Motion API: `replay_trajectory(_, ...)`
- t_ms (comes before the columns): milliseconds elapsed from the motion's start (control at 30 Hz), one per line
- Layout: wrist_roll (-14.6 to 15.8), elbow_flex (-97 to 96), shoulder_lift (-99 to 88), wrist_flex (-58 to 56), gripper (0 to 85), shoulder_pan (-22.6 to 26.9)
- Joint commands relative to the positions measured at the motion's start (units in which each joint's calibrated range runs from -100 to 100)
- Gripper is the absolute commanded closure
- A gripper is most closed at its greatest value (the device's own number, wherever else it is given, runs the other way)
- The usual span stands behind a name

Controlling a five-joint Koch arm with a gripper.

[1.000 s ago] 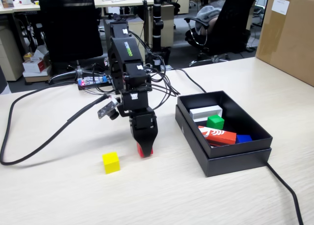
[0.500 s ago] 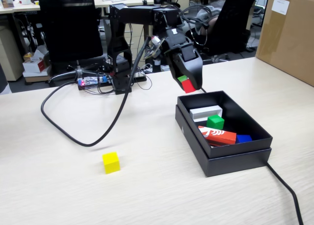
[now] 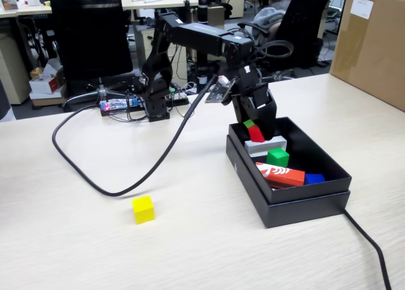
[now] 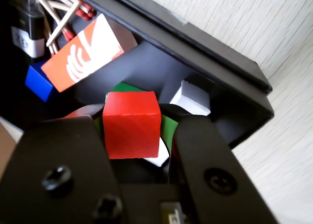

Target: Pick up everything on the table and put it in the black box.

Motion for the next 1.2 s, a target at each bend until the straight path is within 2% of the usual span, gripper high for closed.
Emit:
replay_trajectory(0,0.0,3.6,-1.0,0.6,74.9,0.0)
replay_trajectory(100,-0.1,2.6,-0.4,0.6,63.6,0.2)
replay_trajectory(167,-0.1,2.1,-0.3,0.6,60.1,0.2)
replay_trajectory(433,-0.1,1.9,-2.2,0.6,57.6,0.2)
replay_trajectory(600,-0.1,0.0,-13.0,0.5,57.5,-0.6)
replay_trajectory(733,-0.1,-1.3,-22.0,0.6,57.5,-3.2)
replay_trajectory(833,-0.6,-3.8,-26.3,0.5,48.8,-6.1)
replay_trajectory(1000,-3.2,-7.2,-27.9,0.6,46.0,-11.5)
replay_trajectory(1167,-5.9,-7.9,-20.6,1.8,42.7,-16.2)
